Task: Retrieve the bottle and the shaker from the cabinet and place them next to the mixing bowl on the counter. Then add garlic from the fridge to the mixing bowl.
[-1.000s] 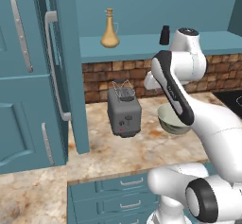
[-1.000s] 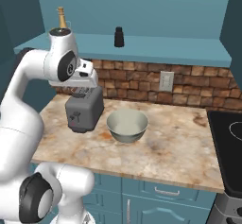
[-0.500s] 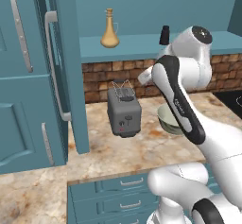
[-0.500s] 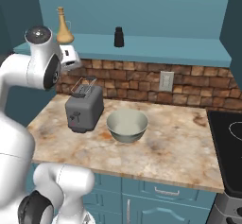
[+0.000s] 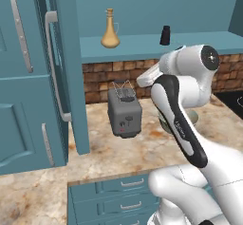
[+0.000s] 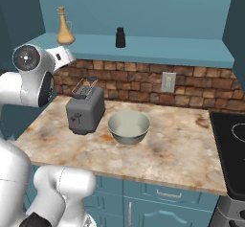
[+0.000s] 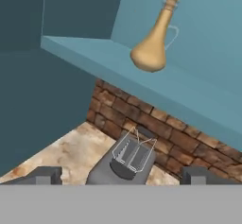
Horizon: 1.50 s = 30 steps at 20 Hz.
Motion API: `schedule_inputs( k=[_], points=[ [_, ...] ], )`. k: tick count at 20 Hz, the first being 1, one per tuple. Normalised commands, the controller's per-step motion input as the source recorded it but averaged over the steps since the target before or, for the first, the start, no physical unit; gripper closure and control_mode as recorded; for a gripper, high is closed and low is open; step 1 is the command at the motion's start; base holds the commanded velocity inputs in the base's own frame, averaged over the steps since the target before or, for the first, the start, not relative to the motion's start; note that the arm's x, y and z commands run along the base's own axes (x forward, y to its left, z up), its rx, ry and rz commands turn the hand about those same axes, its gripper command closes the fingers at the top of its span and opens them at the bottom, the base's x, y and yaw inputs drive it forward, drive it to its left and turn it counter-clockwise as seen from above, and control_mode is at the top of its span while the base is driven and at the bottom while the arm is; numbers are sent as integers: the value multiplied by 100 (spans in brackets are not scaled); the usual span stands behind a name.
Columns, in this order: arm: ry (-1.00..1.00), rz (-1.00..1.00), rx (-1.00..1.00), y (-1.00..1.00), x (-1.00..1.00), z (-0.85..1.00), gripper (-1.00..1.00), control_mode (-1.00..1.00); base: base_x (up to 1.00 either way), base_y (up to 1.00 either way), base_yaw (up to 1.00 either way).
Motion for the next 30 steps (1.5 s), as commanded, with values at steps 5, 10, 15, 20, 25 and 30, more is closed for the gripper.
schedule_inputs(
  k=[5, 10, 15, 20, 25, 30],
  points=[
    [3, -15, 0, 1, 2, 34, -100, -100, 0, 0, 0],
    [-14, 0, 14, 0, -3, 24, -100, -100, 0, 0, 0],
    [-4, 0, 17, 0, -1, 53, -100, -100, 0, 0, 0],
    [19, -2, 7, 0, 2, 65, -100, -100, 0, 0, 0],
    [18, -2, 3, 1, 1, 3, -100, -100, 0, 0, 0],
    [-4, 0, 11, 23, 16, 0, -100, -100, 0, 0, 0]
  ],
)
